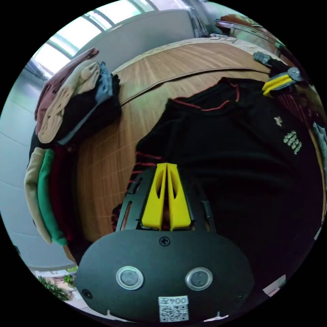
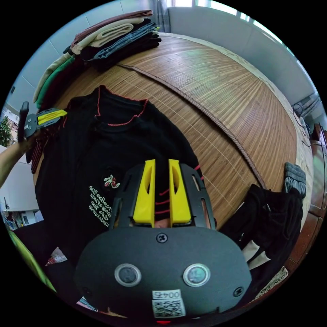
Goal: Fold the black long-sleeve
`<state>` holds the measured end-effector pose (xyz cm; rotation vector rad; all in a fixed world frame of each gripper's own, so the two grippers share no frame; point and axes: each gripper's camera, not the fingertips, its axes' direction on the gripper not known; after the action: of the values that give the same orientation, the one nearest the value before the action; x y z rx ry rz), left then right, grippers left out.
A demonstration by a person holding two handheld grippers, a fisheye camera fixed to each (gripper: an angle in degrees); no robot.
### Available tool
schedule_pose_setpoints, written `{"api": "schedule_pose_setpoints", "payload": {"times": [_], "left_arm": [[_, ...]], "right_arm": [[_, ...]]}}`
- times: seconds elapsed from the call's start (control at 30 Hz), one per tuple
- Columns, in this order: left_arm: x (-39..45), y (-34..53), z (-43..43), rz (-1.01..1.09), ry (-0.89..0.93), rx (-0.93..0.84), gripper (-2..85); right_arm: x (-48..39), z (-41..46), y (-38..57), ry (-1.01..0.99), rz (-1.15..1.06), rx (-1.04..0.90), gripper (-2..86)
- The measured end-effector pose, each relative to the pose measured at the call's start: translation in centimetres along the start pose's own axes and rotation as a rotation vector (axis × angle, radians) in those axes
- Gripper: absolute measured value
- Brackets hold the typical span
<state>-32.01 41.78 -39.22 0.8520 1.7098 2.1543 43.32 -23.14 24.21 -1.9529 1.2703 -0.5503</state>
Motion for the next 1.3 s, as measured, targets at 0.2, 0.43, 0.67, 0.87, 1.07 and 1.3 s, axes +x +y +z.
{"api": "schedule_pose_setpoints", "payload": {"times": [0.2,0.43,0.67,0.87,1.07,1.3], "left_arm": [[-3.8,0.3,-3.4,-0.122,0.112,0.087,0.6],[-1.5,-2.1,-1.0,-0.01,0.044,0.009,0.6],[-4.9,-0.5,-6.8,-0.101,0.168,0.098,0.6],[0.9,4.2,-4.3,0.128,-0.037,-0.091,0.6],[-7.7,5.7,-2.6,-0.197,-0.088,-0.158,0.6],[-3.9,7.0,-8.8,-0.084,0.16,0.022,0.6]], "right_arm": [[0.0,0.0,-0.7,0.013,-0.004,-0.032,7.7],[0.5,0.0,-1.2,0.014,-0.016,-0.052,7.2],[0.7,-0.1,-1.4,0.015,0.007,-0.045,7.0],[0.4,-0.2,-1.6,0.036,0.001,-0.048,6.9],[0.1,-0.3,-1.9,0.048,0.003,-0.055,6.8],[-0.2,-0.5,-2.0,0.06,0.018,-0.056,6.8]]}}
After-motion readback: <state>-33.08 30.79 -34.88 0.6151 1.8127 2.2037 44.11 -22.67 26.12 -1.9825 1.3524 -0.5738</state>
